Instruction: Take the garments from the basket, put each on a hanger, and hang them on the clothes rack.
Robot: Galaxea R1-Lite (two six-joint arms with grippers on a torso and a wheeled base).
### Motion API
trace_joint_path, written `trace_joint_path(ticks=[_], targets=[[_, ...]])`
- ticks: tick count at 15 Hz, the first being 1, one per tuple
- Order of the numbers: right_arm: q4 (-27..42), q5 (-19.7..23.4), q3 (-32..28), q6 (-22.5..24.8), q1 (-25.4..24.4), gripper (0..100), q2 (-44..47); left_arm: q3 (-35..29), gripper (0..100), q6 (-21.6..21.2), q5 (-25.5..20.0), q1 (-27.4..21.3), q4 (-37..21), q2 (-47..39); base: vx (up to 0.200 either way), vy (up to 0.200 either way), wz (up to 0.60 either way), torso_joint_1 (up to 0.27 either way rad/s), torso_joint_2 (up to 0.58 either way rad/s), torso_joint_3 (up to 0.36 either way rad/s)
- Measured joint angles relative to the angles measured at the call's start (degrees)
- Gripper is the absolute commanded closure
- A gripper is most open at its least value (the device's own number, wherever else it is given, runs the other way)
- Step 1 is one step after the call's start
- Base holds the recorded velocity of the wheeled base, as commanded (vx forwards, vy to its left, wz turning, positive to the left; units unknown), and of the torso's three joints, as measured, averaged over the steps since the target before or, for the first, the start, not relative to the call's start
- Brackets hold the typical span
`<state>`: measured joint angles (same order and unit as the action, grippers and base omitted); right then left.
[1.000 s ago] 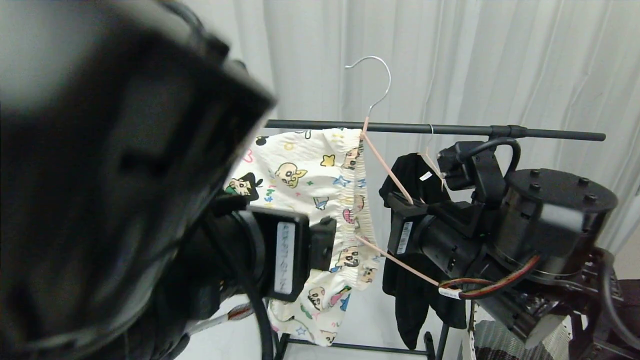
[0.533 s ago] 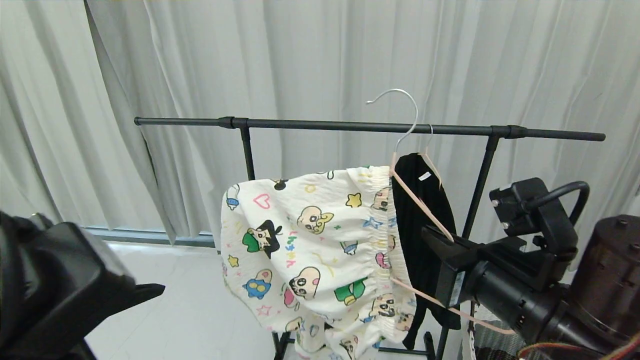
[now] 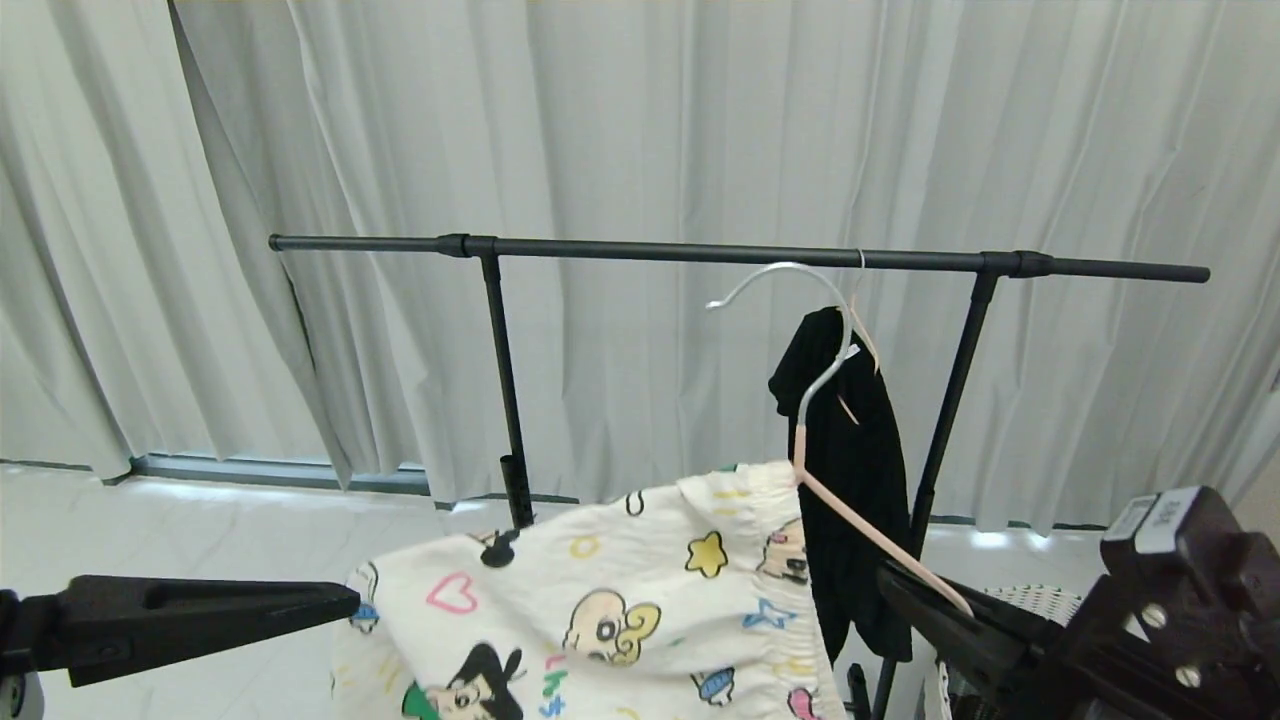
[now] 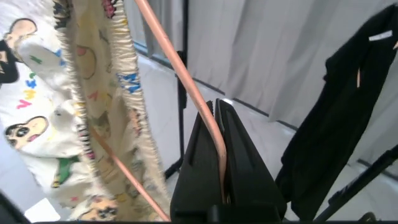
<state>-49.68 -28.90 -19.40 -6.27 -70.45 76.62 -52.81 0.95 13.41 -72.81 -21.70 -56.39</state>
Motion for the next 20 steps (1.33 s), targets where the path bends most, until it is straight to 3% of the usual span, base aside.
trace_joint_path(ticks=[4, 7, 11, 17, 20], targets=[[0.0, -0.1, 6.6, 5.4, -6.8, 100, -5.7, 1.5, 0, 0.2, -8.4, 0.2, 0.3, -2.0, 0.0, 0.0, 0.0, 0.0, 0.0, 0.0], [-0.1, -0.1, 9.3, 10.5, -9.5, 100, -9.4, 2.4, 0, 0.9, -9.1, 0.5, 1.8, -4.7, 0.0, 0.0, 0.0, 0.0, 0.0, 0.0], [0.0, -0.1, 9.5, 12.1, -10.4, 100, -11.0, 2.9, 0, 5.9, -9.2, 1.0, 13.6, -12.2, 0.0, 0.0, 0.0, 0.0, 0.0, 0.0], [-0.1, -0.1, 9.1, 13.5, -11.2, 100, -11.6, 5.3, 0, 6.4, -13.4, 4.1, 15.0, -16.9, 0.0, 0.0, 0.0, 0.0, 0.0, 0.0], [-0.1, -0.1, 8.4, 13.6, -12.0, 100, -11.6, 6.3, 0, 6.5, -13.5, 5.2, 20.8, -18.5, 0.0, 0.0, 0.0, 0.0, 0.0, 0.0]])
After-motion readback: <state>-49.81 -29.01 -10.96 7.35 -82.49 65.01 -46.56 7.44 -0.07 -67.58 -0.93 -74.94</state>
